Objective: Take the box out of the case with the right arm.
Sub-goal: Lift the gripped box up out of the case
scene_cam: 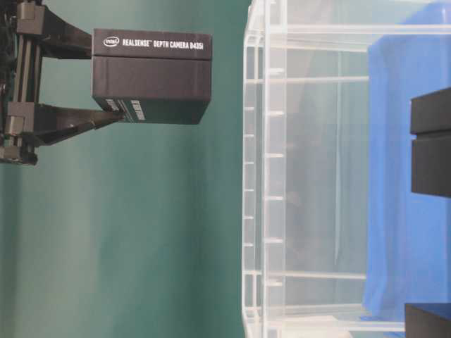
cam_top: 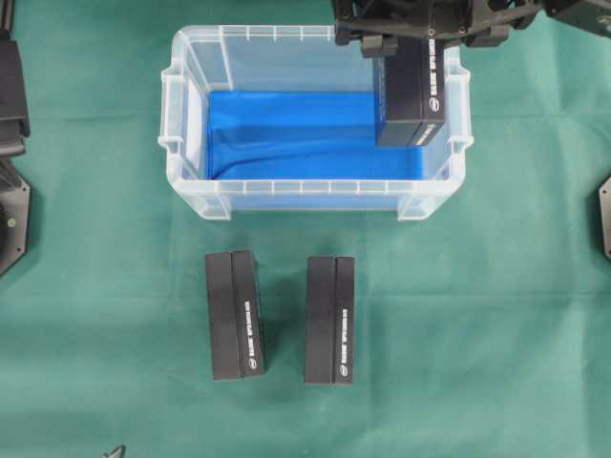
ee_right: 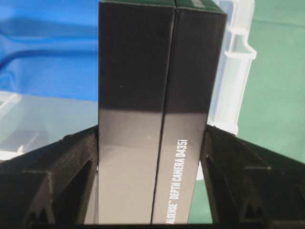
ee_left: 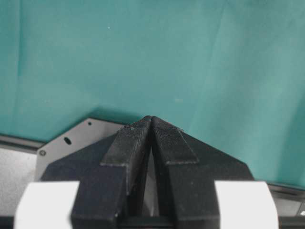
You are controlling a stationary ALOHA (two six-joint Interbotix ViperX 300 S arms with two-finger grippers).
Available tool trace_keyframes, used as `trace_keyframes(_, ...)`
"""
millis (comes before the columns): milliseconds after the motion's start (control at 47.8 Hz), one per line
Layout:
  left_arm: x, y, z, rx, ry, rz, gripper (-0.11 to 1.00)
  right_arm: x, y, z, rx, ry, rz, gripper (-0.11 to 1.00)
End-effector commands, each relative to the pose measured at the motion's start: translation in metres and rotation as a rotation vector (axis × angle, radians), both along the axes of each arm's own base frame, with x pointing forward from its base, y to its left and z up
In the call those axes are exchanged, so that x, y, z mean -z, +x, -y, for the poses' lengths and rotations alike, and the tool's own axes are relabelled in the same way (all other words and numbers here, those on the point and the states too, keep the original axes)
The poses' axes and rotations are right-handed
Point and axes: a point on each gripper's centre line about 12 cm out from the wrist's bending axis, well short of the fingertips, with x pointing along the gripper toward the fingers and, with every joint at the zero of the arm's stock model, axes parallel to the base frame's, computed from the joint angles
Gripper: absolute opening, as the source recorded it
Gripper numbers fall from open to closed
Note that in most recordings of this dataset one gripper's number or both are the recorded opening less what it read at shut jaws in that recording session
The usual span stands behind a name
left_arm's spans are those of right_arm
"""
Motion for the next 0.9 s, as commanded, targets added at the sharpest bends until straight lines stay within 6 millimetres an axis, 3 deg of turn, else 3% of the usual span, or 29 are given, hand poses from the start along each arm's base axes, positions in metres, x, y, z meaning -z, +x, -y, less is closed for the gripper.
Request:
trace_keyframes(0, -0.0038, 0.0003, -0.0007, -0.003, 0.0, 0.017, 0.08, -0.0223, -0.0093, -0.002, -0.003, -0.02, 0.06, 0.67)
trace_keyframes(878, -0.0034, 0.0005, -0.0007, -0.006, -0.001, 0.014, 0.08, -0.0223, -0.009, -0.0037, -0.016, -0.021, 0.056, 0.67)
